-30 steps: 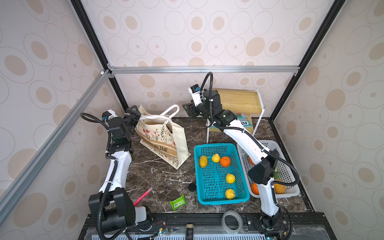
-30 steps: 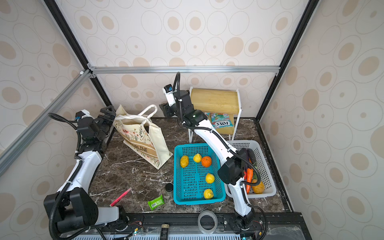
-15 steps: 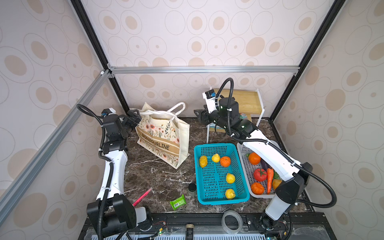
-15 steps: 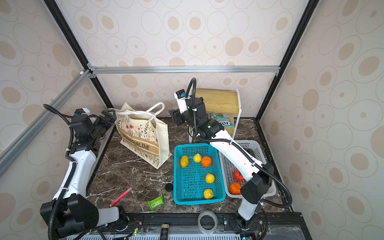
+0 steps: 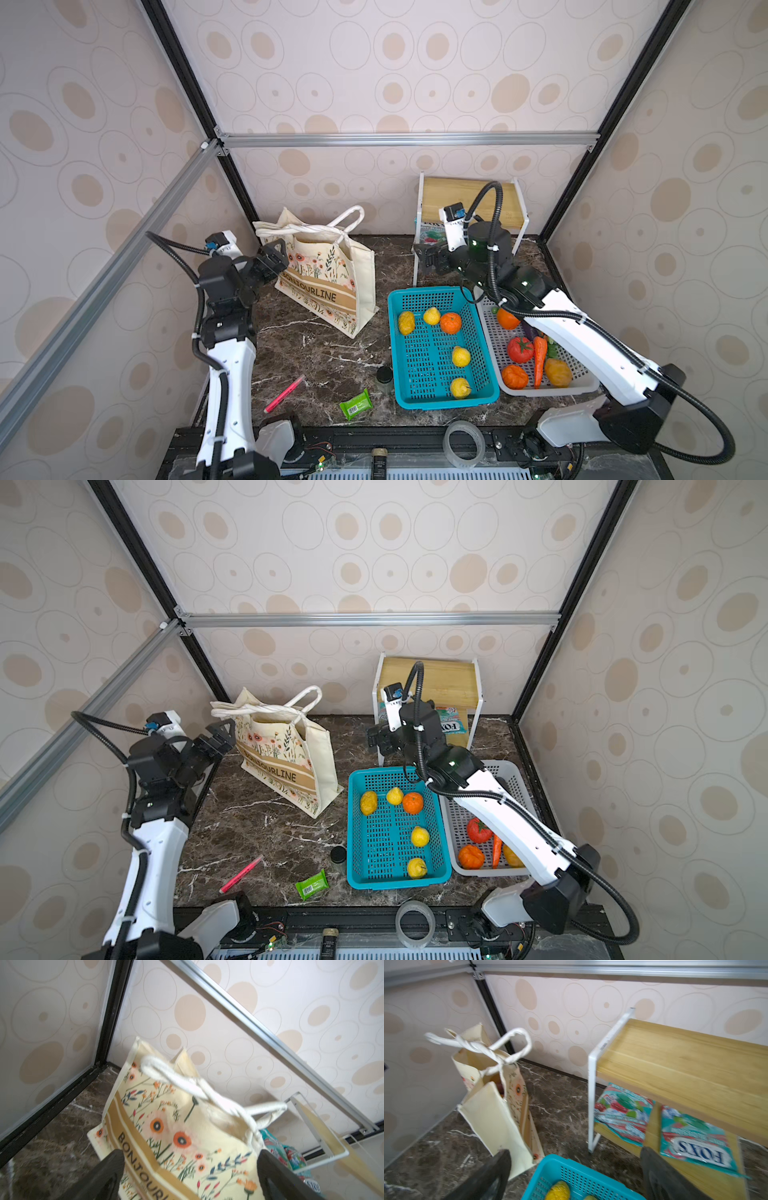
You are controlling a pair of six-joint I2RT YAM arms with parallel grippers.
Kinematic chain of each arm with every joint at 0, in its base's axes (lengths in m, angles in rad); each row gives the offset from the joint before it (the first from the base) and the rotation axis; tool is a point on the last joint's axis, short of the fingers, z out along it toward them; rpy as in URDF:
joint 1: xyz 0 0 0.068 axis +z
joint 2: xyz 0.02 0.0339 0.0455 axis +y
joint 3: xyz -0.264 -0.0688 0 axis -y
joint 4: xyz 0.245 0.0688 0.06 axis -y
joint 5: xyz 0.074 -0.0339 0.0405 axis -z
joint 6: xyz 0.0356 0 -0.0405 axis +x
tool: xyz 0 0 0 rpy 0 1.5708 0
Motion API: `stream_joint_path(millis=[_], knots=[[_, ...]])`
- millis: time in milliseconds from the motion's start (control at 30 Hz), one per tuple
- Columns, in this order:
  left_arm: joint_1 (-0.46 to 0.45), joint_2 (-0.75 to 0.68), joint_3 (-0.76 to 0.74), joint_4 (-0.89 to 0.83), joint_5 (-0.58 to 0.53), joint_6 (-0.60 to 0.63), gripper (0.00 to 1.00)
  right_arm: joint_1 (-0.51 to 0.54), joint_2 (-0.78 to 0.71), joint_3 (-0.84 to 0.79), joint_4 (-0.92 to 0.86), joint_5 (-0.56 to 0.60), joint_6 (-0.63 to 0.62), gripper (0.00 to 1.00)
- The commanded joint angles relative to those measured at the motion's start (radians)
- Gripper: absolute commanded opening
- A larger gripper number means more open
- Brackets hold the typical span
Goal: Place the food into the grocery bag and tie it
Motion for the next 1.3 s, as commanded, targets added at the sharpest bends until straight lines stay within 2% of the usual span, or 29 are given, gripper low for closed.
stream_joint_path(millis=[0,100,167,300,433,500,600,733,867,1000,1033,1100,1167,1200,1267], knots=[[-0.010,-0.077,-0.155,0.094,-0.036,0.028,0.99,-0.057,-0.068,-0.106,-0.147,0.225,0.072,1.00],[-0.070,-0.095,-0.258,0.109,-0.125,0.035,0.99,-0.127,-0.165,-0.306,-0.079,0.281,0.073,0.99],[-0.147,-0.107,-0.314,0.131,-0.284,0.073,0.99,-0.172,-0.243,-0.466,0.032,0.336,0.049,1.00],[-0.235,-0.133,-0.447,0.269,-0.548,0.072,0.99,-0.314,-0.337,-0.749,0.325,0.318,-0.038,0.98],[-0.260,-0.102,-0.551,0.436,-0.761,0.093,0.99,-0.428,-0.362,-0.835,0.413,0.396,0.032,0.94],[-0.269,-0.050,-0.585,0.532,-0.832,0.136,0.99,-0.466,-0.350,-0.898,0.538,0.397,0.023,0.94],[-0.279,0.049,-0.606,0.666,-0.837,0.211,0.99,-0.504,-0.276,-0.948,0.608,0.369,0.037,0.96],[-0.281,0.146,-0.710,0.958,-0.785,0.301,0.99,-0.519,-0.124,-1.009,0.771,0.408,-0.008,0.98],[-0.275,0.274,-0.691,1.019,-0.747,0.352,0.99,-0.531,-0.019,-1.032,0.896,0.336,-0.006,0.98],[-0.242,0.395,-0.758,1.278,-0.687,0.347,0.99,-0.552,0.028,-1.069,1.068,0.305,-0.049,0.98],[-0.201,0.409,-0.756,1.287,-0.608,0.329,0.99,-0.565,0.033,-1.085,1.115,0.273,-0.051,0.98],[-0.155,0.448,-0.720,1.266,-0.536,0.300,0.99,-0.582,0.035,-1.080,1.105,0.213,-0.045,0.98],[-0.145,0.501,-0.701,1.315,-0.434,0.312,0.99,-0.595,0.043,-1.077,1.105,0.160,-0.024,0.98],[-0.145,0.509,-0.687,1.296,-0.420,0.331,0.99,-0.601,0.058,-1.087,1.142,0.130,-0.036,0.98],[-0.147,0.552,-0.683,1.344,-0.452,0.322,0.99,-0.601,0.104,-1.104,1.222,0.152,-0.033,1.00]])
